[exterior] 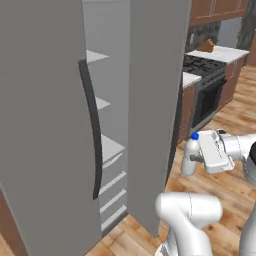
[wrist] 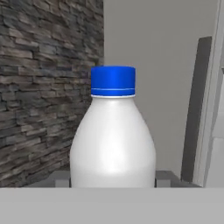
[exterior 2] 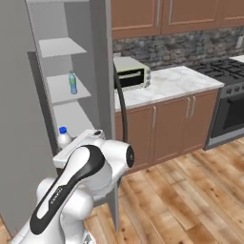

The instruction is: Take the bottled waters from the counter and place them in the freezer to freeze. Close the freezer door after placing the bottles.

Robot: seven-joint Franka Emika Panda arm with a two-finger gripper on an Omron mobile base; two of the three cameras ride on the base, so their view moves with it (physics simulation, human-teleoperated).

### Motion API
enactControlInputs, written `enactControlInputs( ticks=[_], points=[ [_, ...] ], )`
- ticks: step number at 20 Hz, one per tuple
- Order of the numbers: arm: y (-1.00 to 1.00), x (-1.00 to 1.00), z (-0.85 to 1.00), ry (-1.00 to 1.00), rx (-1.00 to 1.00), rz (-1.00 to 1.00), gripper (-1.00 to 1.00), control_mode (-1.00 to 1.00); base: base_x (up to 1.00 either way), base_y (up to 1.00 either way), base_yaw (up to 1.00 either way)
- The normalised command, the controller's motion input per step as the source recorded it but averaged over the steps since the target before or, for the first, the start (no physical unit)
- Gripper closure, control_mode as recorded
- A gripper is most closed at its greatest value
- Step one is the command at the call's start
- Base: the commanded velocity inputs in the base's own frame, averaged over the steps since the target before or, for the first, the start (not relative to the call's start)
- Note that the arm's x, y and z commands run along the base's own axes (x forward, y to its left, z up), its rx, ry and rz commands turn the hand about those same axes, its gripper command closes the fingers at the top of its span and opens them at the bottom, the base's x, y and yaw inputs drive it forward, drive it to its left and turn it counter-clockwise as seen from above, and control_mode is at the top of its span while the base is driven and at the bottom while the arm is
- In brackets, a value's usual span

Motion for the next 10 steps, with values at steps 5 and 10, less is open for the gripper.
enactControlInputs(
  ticks=[5,10],
  points=[
    [0.00,0.00,0.00,0.00,0.00,0.00,1.00,1.00,0.42,0.62,-0.34],
    [0.00,0.00,0.00,0.00,0.00,0.00,1.00,1.00,0.29,0.72,-0.21]
  ],
)
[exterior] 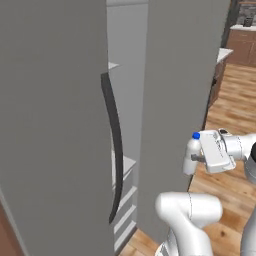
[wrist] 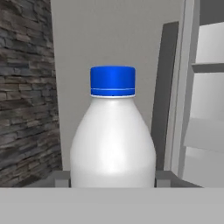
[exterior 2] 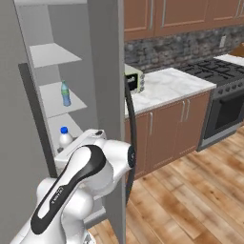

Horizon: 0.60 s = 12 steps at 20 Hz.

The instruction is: Take the bottled waters from the counter and place them in the freezer to freeze. Close the freezer door after placing the bottles.

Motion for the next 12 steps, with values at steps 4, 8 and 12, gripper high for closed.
enactControlInputs(
  ticks=[4,8,12],
  points=[
    [0.00,0.00,0.00,0.00,0.00,0.00,1.00,1.00,0.16,0.45,-0.14],
    [0.00,0.00,0.00,0.00,0.00,0.00,1.00,1.00,0.17,0.31,-0.11],
    [0.00,0.00,0.00,0.00,0.00,0.00,1.00,1.00,0.27,0.27,-0.10]
  ],
)
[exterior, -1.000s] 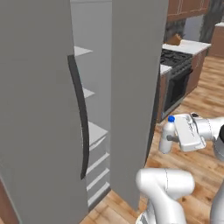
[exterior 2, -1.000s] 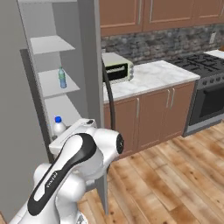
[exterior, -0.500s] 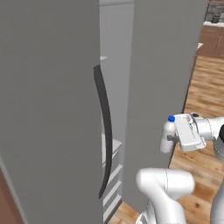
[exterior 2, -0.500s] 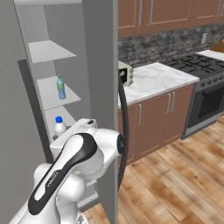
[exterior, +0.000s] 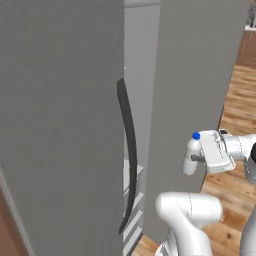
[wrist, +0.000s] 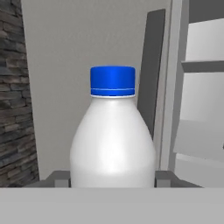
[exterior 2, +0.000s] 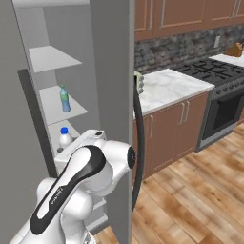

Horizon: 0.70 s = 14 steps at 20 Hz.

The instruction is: Take the bottled waters from the counter and place them in the freezer to freeze. Close the freezer door after placing the bottles.

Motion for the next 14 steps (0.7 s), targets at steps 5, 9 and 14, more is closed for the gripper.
enactControlInputs(
  ticks=[5,9,14],
  points=[
    [0.00,0.00,0.00,0.00,0.00,0.00,1.00,1.00,0.29,0.06,-0.04],
    [0.00,0.00,0.00,0.00,0.00,0.00,1.00,1.00,0.21,0.00,-0.02],
    [0.00,0.00,0.00,0.00,0.00,0.00,1.00,1.00,0.35,0.00,-0.02]
  ],
)
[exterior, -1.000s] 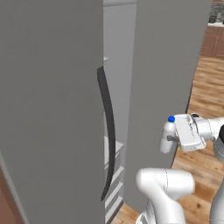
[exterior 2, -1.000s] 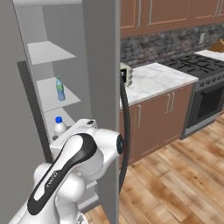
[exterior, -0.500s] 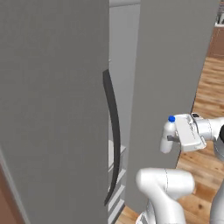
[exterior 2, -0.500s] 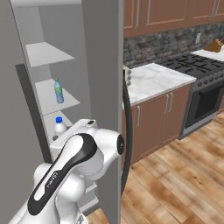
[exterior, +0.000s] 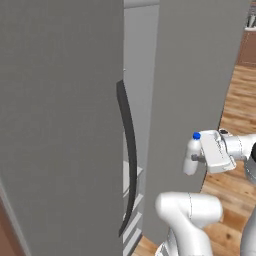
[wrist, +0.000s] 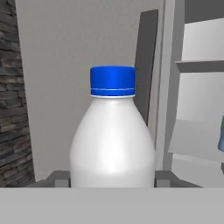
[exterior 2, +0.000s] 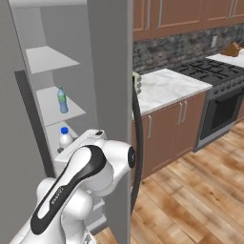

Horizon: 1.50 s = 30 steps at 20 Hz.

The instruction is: Take the bottled waters from the counter and place them in the freezer to freeze. Close the freezer door after placing the bottles.

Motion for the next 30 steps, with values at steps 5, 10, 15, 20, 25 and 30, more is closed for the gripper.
enactControlInputs(
  ticks=[5,10,15,20,25,30],
  points=[
    [0.00,0.00,0.00,0.00,0.00,0.00,1.00,1.00,0.58,-0.01,-0.03],
    [0.00,0.00,0.00,0.00,0.00,0.00,1.00,1.00,0.61,0.00,-0.01],
    [0.00,0.00,0.00,0.00,0.00,0.00,1.00,1.00,0.26,0.00,-0.01],
    [0.00,0.00,0.00,0.00,0.00,0.00,1.00,1.00,0.12,0.00,-0.02],
    [0.00,0.00,0.00,0.00,0.00,0.00,1.00,1.00,0.00,0.00,0.00],
    [0.00,0.00,0.00,0.00,0.00,0.00,1.00,1.00,0.00,0.00,0.00]
  ],
)
